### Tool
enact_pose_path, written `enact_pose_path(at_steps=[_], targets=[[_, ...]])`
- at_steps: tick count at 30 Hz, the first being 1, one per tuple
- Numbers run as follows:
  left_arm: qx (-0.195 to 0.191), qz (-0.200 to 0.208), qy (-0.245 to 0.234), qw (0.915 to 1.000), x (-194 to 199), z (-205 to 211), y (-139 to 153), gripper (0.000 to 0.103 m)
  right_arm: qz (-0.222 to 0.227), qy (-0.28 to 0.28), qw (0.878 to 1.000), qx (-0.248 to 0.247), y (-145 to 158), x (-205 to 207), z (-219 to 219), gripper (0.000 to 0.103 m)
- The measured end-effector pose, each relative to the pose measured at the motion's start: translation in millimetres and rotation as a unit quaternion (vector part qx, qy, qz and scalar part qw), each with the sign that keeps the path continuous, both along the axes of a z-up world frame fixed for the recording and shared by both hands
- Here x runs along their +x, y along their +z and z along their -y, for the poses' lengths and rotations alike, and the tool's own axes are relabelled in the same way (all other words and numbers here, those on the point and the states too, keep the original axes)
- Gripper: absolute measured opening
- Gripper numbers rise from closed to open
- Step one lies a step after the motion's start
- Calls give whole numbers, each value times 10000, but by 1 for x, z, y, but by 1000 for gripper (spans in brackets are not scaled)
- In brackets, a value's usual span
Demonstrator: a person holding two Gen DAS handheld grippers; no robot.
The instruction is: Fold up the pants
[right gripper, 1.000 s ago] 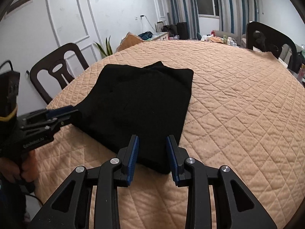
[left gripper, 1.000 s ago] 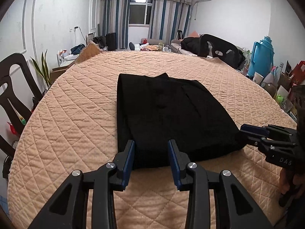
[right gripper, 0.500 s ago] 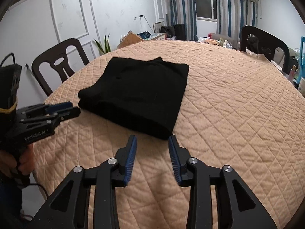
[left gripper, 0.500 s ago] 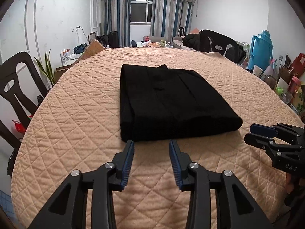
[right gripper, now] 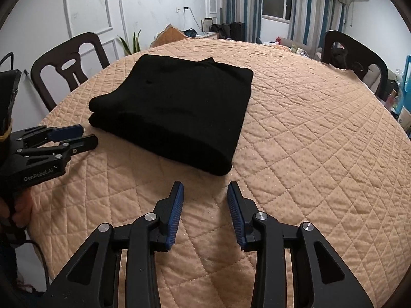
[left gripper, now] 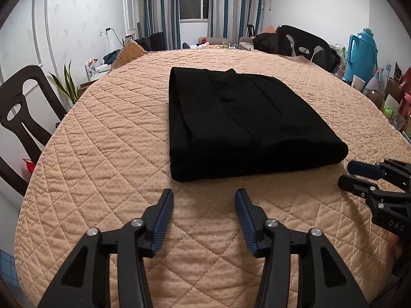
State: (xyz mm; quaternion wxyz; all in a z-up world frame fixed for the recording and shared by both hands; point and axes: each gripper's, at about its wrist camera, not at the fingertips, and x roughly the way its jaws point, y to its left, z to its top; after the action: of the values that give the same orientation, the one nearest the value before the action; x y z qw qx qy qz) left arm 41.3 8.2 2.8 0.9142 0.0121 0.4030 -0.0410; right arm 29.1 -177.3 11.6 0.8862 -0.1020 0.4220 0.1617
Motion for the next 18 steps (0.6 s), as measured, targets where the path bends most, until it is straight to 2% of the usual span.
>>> enact_pose_path(at_steps=[9, 11, 14, 18], targets=[[45, -49, 16, 10000, 3, 2, -3, 70, -8, -42, 10000, 3, -1, 0, 2, 39], [141, -44, 11, 9999, 2, 5, -3, 71, 6, -38, 10000, -34, -1, 0, 2, 39], [77, -71, 27, 9999, 2, 2, -4, 72, 3, -37, 10000, -32, -1, 0, 3, 39], [134, -109, 69, 9998, 3, 3, -4, 79, 13, -36, 10000, -59, -1, 0, 1, 39]])
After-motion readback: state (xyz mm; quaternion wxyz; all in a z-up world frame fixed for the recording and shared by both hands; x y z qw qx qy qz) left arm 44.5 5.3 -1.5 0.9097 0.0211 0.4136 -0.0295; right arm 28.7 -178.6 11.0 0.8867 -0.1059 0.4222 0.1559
